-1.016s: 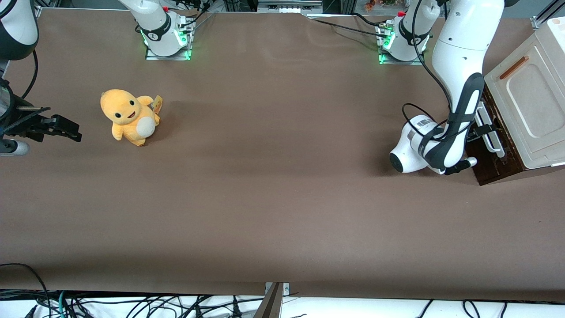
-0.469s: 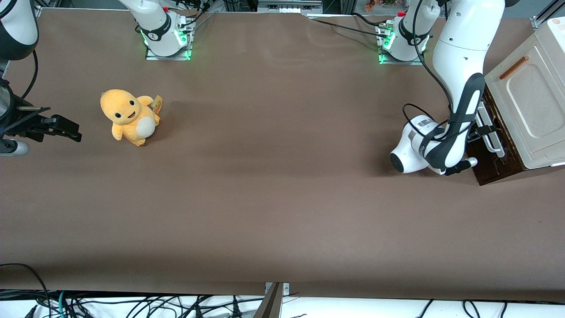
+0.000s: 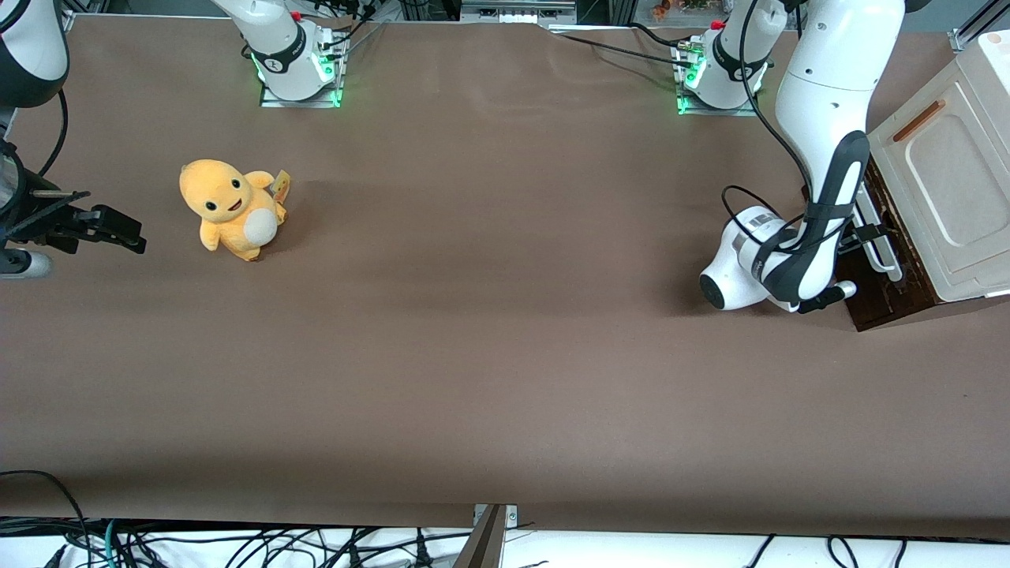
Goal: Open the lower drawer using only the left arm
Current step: 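Close the left gripper around the white bar handle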
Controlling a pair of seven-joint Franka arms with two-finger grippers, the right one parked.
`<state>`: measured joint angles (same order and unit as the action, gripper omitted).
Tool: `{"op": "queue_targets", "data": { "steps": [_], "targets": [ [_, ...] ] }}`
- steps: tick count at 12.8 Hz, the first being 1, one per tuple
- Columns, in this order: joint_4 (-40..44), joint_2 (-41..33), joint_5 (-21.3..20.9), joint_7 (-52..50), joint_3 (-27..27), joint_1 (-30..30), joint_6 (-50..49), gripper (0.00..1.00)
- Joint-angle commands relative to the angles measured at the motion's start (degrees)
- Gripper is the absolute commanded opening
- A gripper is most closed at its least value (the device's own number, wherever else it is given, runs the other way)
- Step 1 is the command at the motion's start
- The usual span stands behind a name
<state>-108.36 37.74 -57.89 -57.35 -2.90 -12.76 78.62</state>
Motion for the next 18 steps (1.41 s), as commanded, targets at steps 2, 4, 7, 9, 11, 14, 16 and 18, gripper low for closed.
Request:
{"op": "queue_targets", "data": {
  "steps": [2, 4, 7, 9, 11, 14, 16, 18],
  "targets": [
    [-0.4, 0.3, -2.7, -1.0, 0.2, 0.5, 0.3, 0.56],
    [-0.3, 0.5, -2.7, -1.6, 0.2, 0.5, 0.3, 0.53],
    [-0.1, 0.7, -2.6, -1.9, 0.3, 0.5, 0.3, 0.48],
    [-0.1, 0.7, -2.6, -1.9, 0.3, 0.5, 0.3, 0.45],
    [0.0, 0.7, -2.1, -1.9, 0.3, 0.5, 0.3, 0.43],
    [0.0, 0.7, -1.9, -2.0, 0.3, 0.5, 0.2, 0.37],
    [0.1, 0.6, -1.7, -2.0, 0.3, 0.4, 0.0, 0.28],
    [0.2, 0.6, -1.7, -2.3, 0.3, 0.3, 0.0, 0.25]
  ]
}}
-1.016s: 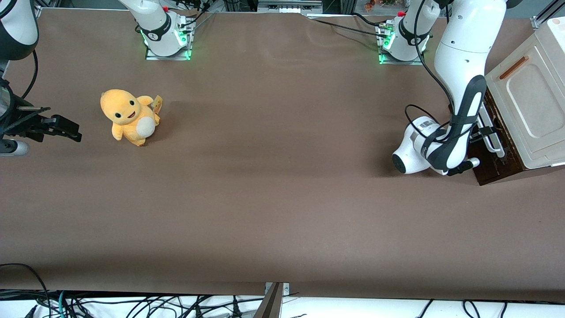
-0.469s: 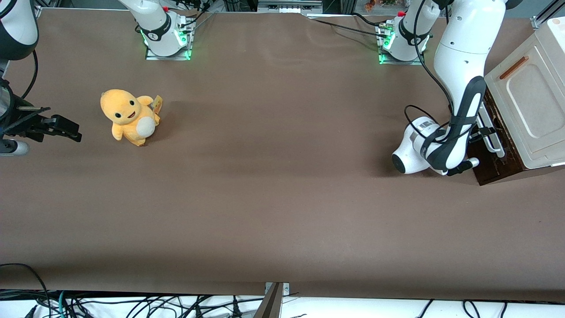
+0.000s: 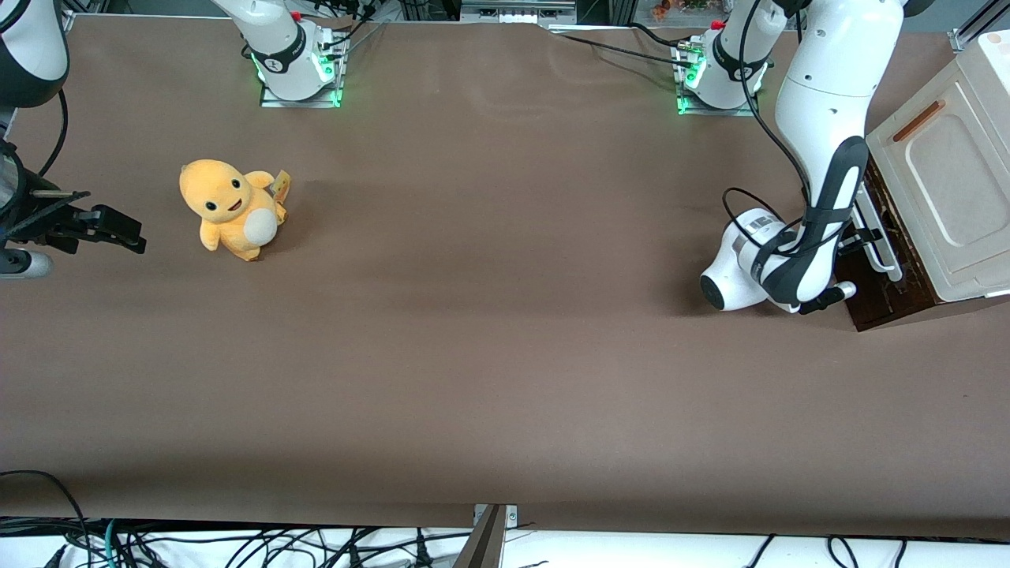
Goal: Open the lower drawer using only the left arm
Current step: 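Close the left gripper around the white bar handle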
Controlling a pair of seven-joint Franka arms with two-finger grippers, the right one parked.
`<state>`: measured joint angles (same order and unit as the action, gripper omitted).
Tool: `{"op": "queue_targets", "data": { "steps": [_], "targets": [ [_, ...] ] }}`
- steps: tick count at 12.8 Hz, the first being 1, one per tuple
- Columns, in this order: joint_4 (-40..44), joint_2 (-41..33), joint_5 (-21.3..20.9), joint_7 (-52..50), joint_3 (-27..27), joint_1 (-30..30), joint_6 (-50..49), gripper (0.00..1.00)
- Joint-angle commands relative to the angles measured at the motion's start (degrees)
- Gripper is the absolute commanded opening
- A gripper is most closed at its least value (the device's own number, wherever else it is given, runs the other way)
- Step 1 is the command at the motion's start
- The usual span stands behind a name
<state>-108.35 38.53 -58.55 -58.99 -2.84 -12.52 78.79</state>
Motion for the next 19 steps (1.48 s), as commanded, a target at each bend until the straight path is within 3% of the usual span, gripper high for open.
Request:
{"op": "queue_targets", "data": {
  "steps": [1, 6, 19],
  "targets": [
    [0.3, -0.2, -0.9, -0.6, 0.2, 0.1, -0.2, 0.24],
    [0.3, -0.2, -0.9, -0.6, 0.2, 0.1, -0.2, 0.05],
    [0.9, -0.3, 1.5, -0.7, 0.6, -0.9, -0.7, 0.06]
  ]
}}
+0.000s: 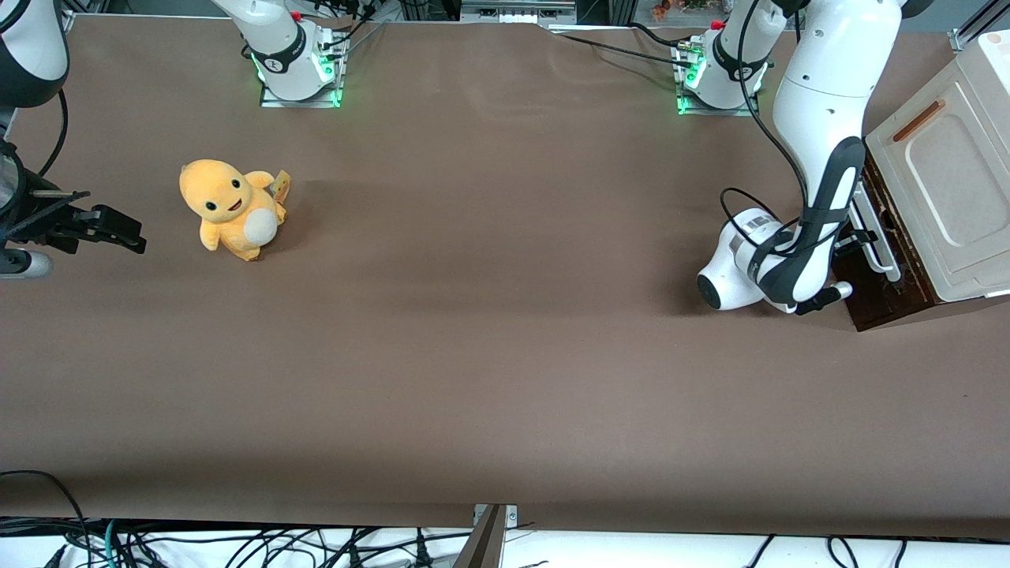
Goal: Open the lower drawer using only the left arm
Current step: 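Close the left gripper around the white bar handle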
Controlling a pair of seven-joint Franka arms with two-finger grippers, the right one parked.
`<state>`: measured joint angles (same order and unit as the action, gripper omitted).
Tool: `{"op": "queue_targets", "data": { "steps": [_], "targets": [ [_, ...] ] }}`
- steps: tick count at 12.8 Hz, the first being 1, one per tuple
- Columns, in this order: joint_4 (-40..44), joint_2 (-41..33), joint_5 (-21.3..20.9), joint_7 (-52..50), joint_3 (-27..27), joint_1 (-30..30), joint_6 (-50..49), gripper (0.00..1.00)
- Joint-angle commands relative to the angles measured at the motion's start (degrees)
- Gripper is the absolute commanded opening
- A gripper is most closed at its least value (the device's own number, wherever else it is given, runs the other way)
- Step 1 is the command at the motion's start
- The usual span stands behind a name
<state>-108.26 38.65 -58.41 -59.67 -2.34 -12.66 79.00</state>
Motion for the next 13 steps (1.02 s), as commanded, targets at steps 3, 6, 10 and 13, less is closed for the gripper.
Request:
{"op": "queue_targets", "data": {
  "steps": [3, 6, 10, 13],
  "targets": [
    [0.9, -0.4, 2.2, 0.0, 0.1, -1.7, -1.4, 0.06],
    [1.6, -0.4, 3.1, 0.0, 0.1, -2.1, -2.2, 0.06],
    [2.0, -0.5, 4.0, 0.0, 0.1, -2.6, -2.4, 0.06],
    [2.3, -0.4, 4.5, 0.0, 0.1, -2.9, -2.4, 0.06]
  ]
}}
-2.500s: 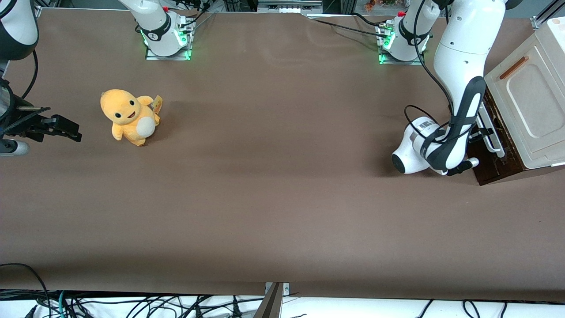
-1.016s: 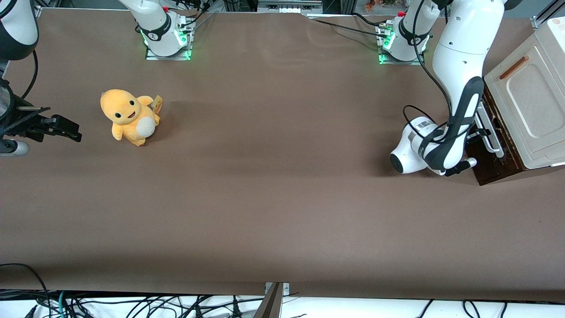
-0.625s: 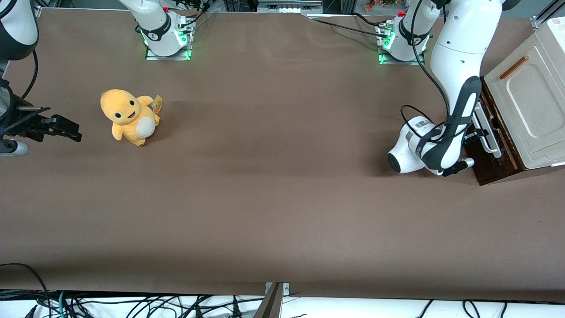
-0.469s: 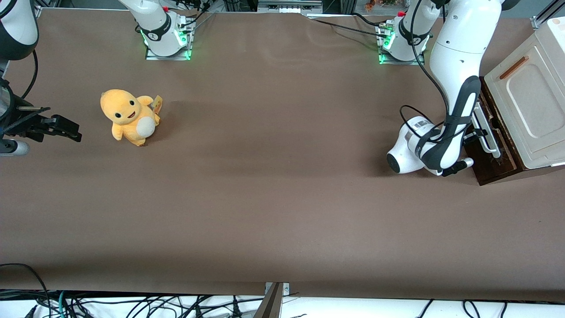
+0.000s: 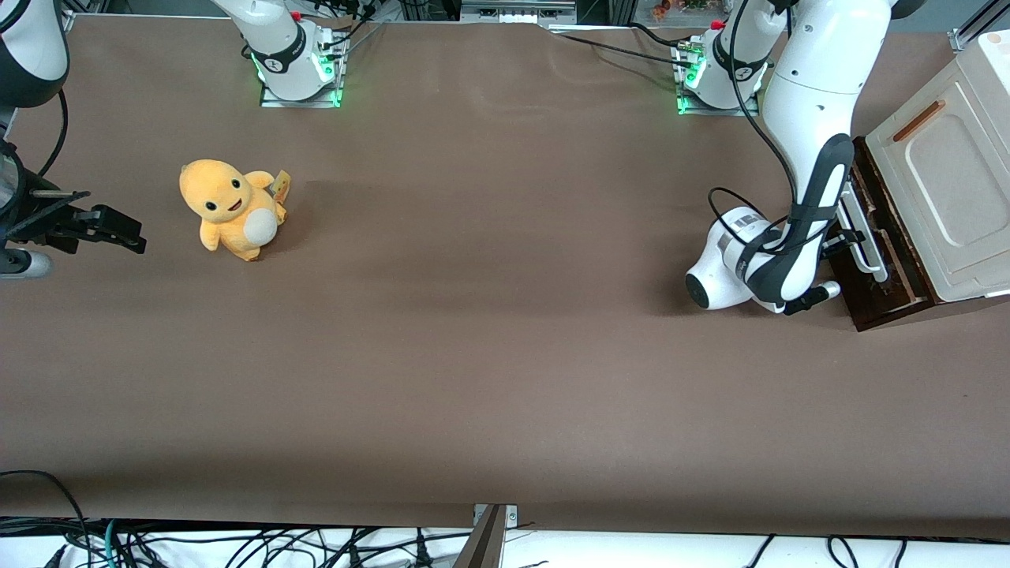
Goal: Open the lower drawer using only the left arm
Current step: 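Close the left gripper around the white bar handle, then pull the handle outward with the left gripper, sliding the drawer open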
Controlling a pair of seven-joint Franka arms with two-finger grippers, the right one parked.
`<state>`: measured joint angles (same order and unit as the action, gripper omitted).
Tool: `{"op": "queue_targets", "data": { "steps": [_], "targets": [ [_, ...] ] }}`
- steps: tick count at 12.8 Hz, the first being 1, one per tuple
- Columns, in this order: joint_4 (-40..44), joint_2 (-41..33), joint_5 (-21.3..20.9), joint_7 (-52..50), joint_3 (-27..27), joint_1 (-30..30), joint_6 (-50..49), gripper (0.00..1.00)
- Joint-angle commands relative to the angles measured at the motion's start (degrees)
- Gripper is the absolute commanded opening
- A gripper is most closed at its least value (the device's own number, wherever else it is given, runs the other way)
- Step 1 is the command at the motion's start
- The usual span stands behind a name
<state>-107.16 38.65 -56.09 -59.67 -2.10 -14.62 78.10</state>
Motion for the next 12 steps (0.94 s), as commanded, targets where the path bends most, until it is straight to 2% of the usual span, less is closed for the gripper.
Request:
{"op": "queue_targets", "data": {
  "steps": [1, 12],
  "targets": [
    [1.3, -0.4, 2.4, 0.0, -0.1, -1.1, -1.6, 0.06],
    [3.0, -0.3, 5.1, 0.0, 0.3, -2.7, -3.4, 0.06]
  ]
}}
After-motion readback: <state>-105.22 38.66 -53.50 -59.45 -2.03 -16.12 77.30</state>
